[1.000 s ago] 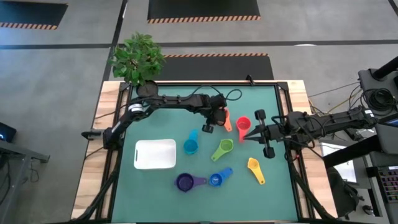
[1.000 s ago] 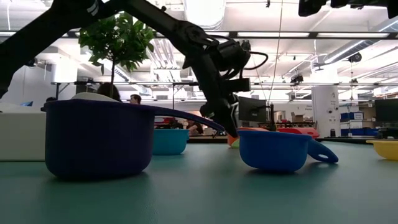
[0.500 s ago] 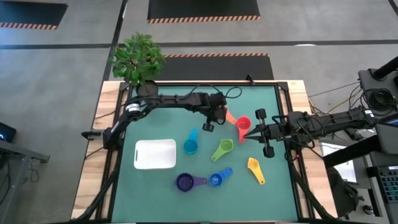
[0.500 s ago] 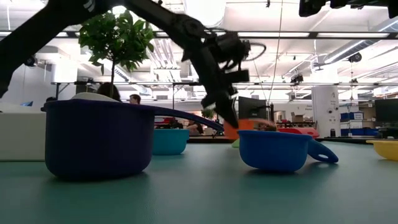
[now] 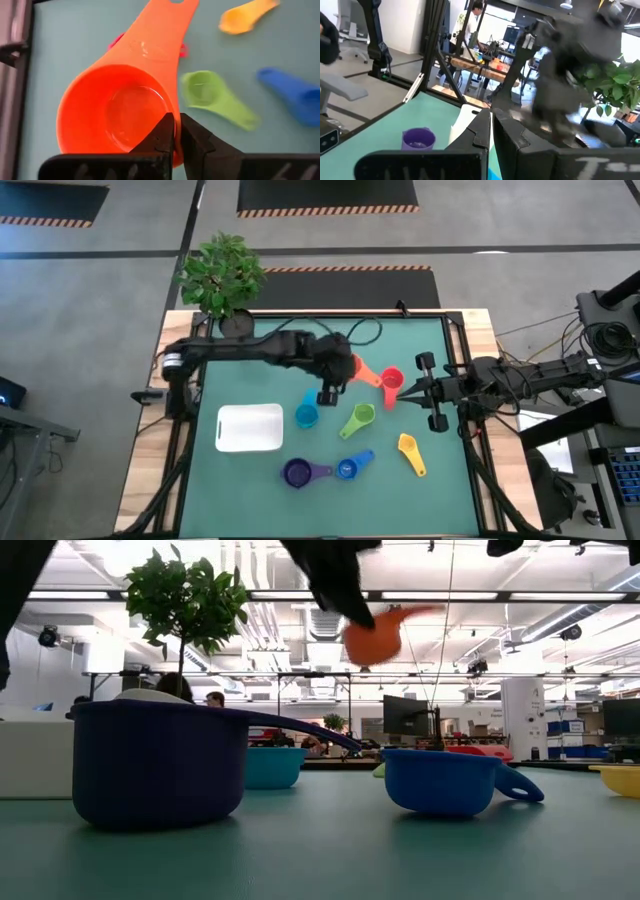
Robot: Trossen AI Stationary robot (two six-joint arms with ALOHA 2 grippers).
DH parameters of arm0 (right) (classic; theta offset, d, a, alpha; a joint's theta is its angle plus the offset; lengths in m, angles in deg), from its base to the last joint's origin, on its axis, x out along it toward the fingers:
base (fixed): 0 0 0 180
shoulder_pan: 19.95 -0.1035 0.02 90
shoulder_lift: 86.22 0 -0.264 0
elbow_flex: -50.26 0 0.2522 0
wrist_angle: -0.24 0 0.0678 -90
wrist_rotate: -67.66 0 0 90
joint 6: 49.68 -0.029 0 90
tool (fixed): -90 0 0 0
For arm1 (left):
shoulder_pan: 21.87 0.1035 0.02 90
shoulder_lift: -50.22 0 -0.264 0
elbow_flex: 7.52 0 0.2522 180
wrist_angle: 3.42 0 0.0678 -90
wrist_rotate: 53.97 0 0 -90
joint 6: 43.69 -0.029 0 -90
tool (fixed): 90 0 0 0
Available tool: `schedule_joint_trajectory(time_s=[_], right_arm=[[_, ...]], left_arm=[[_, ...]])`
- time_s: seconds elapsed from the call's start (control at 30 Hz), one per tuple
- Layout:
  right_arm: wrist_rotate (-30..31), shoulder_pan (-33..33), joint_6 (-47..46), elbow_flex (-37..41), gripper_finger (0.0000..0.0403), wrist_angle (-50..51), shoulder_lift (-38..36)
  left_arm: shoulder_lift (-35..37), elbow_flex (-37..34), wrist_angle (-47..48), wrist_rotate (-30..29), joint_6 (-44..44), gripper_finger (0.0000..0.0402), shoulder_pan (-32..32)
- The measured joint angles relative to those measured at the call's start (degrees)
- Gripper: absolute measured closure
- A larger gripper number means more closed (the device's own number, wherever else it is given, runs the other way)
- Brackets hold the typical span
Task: Nest measuring cups in basket
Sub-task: Stack the orange measuring cup in the top of the purple measuring cup
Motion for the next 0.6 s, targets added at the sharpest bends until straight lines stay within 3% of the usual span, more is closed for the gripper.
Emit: schedule_joint_trajectory(time_s=[0.1, 0.27, 0.6], right_arm=[[0.00, 0.00, 0.35, -0.02, 0.0394, 0.01, 0.02], [0.00, 0.00, 0.69, 0.00, 0.0394, -0.35, 0.04], [0.00, 0.00, 1.42, 0.00, 0.0394, -1.79, 0.04]], left_arm=[[2.77, -0.09, 2.34, -0.77, 7.28, 0.0401, -4.22], [5.30, -0.14, 6.39, -9.11, 22.48, 0.0401, -12.61], [4.19, -0.22, 12.66, -20.07, 51.98, 0.0401, -26.63]])
